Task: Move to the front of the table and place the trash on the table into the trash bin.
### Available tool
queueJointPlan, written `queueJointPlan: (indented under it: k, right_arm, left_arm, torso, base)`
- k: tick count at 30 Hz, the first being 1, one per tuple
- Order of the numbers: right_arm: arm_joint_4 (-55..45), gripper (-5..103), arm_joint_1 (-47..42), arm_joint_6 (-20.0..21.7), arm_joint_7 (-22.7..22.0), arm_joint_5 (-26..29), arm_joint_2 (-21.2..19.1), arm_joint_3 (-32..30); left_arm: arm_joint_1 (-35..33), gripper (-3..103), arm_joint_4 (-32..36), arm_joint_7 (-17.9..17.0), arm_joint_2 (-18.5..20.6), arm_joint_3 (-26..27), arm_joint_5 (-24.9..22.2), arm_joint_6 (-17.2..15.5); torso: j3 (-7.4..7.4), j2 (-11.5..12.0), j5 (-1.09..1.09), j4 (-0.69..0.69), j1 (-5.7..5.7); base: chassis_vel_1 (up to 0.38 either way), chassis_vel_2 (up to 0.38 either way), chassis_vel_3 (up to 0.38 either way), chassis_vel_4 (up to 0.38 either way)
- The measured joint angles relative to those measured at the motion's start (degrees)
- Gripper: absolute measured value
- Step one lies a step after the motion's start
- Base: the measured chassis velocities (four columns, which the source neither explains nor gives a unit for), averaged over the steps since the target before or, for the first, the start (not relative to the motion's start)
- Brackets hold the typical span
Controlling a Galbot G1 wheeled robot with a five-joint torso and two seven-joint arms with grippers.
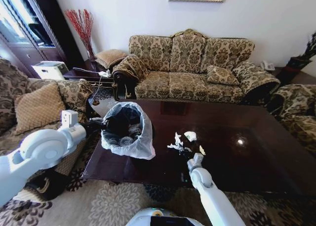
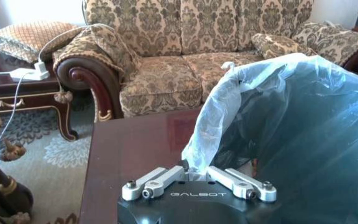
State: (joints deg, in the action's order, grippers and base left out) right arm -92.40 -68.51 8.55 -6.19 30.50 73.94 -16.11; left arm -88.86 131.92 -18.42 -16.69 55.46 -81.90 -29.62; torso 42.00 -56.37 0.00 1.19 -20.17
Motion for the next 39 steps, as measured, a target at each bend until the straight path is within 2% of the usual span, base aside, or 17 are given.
queueJointPlan:
  k: [7, 11, 13, 15, 19, 20, 22, 23, 26, 30, 32, 34, 36, 39]
  right_arm:
    - [-4.1, 0, -1.1, -0.5, -0.3, 0.4, -1.1, -1.1]
    - [-8.7, 0, -1.8, -2.8, -0.1, 0.0, -2.2, -2.1]
    - [-13.7, 0, -1.7, -5.3, 1.6, 0.0, -3.2, -2.7]
    - [-15.8, 0, -1.6, -5.7, 2.6, 0.4, -3.7, -2.8]
    - [-27.9, 0, 1.1, -6.3, 6.9, 4.8, -6.2, -2.5]
    - [-27.9, 0, 1.1, -6.3, 6.9, 4.8, -6.2, -2.5]
    - [-33.8, 0, 4.3, -6.1, 9.7, 7.0, -7.2, -1.0]
    - [-33.8, 0, 4.3, -6.1, 9.7, 7.0, -7.2, -1.0]
    - [-40.3, 0, 7.8, -5.5, 15.9, 11.3, -8.4, 1.7]
    - [-41.6, 0, 9.7, -3.9, 18.4, 12.5, -8.7, 5.1]
    - [-39.3, 0, 12.5, -3.0, 19.7, 11.5, -8.2, 9.7]
    - [-38.2, 0, 13.2, -2.8, 19.9, 11.0, -7.9, 10.8]
    - [-32.1, 0, 15.9, -1.5, 18.7, 7.0, -6.2, 15.9]
    - [-27.9, -3, 17.6, -0.6, 17.8, 4.6, -4.5, 18.5]
  left_arm:
    - [0.0, 0, 0.0, 0.0, 0.5, 0.1, -0.1, 0.0]
    - [0.0, 0, -0.3, 0.0, 1.3, 0.1, -0.5, 0.0]
    - [-0.1, 0, -1.0, -0.3, 2.8, 0.1, -2.0, -0.1]
    - [-0.2, 0, -1.3, -0.5, 3.9, 0.1, -3.1, -0.3]
    - [0.0, 0, -5.9, 0.2, 13.8, -0.3, -6.8, -0.8]
    - [0.0, 0, -5.9, 0.2, 13.8, -0.3, -6.8, -0.8]
    - [0.5, 0, -8.8, 0.9, 19.5, -0.3, -8.5, -0.6]
    - [0.5, 0, -8.8, 0.9, 19.5, -0.3, -8.5, -0.6]
    - [0.0, 0, -10.8, 1.6, 25.4, -0.7, -9.0, 0.0]
    - [-0.3, 0, -10.5, 1.6, 27.1, -0.8, -9.1, 0.3]
    - [-0.5, 0, -9.7, 1.6, 27.7, -0.8, -9.4, 0.6]
    - [-0.6, 0, -9.4, 1.6, 27.8, -0.9, -9.5, 0.7]
    - [-0.9, 0, -8.5, 1.0, 27.8, -1.0, -9.7, 1.2]
    - [-0.8, 0, -7.4, 0.7, 27.4, -1.0, -10.0, 1.4]
  torso:
    - [0.00, 0.0, -0.01, 0.00, 0.00]
    - [0.00, 0.0, -0.01, 0.00, 0.00]
    - [0.00, 0.0, -0.01, 0.01, 0.00]
    - [0.00, 0.0, -0.01, 0.01, 0.00]
    - [0.00, 0.0, 0.01, -0.02, 0.00]
    - [0.00, 0.0, 0.01, -0.02, 0.00]
    - [0.00, 0.0, 0.00, 0.01, -0.01]
    - [0.00, 0.0, 0.00, 0.01, -0.01]
    - [0.01, 0.0, 0.00, -0.01, -0.02]
    - [0.00, 0.0, -0.01, -0.01, 0.00]
    - [-0.01, 0.0, -0.01, -0.01, 0.01]
    - [-0.01, 0.0, -0.01, 0.00, 0.01]
    - [0.00, 0.0, -0.01, 0.01, 0.00]
    - [0.01, 0.0, -0.01, 0.02, -0.02]
  base:
    - [0.000, 0.000, 0.000, 0.000]
    - [0.000, 0.000, 0.000, 0.000]
    - [0.000, 0.000, 0.000, 0.000]
    - [0.000, 0.000, 0.000, 0.000]
    - [0.000, 0.000, 0.000, 0.000]
    - [0.000, 0.000, 0.000, 0.000]
    - [0.000, 0.000, 0.000, 0.000]
    - [0.000, 0.000, 0.000, 0.000]
    - [0.000, 0.000, 0.000, 0.000]
    - [0.000, 0.000, 0.000, 0.000]
    - [0.000, 0.000, 0.000, 0.000]
    - [0.000, 0.000, 0.000, 0.000]
    - [0.000, 0.000, 0.000, 0.000]
    - [0.000, 0.000, 0.000, 0.000]
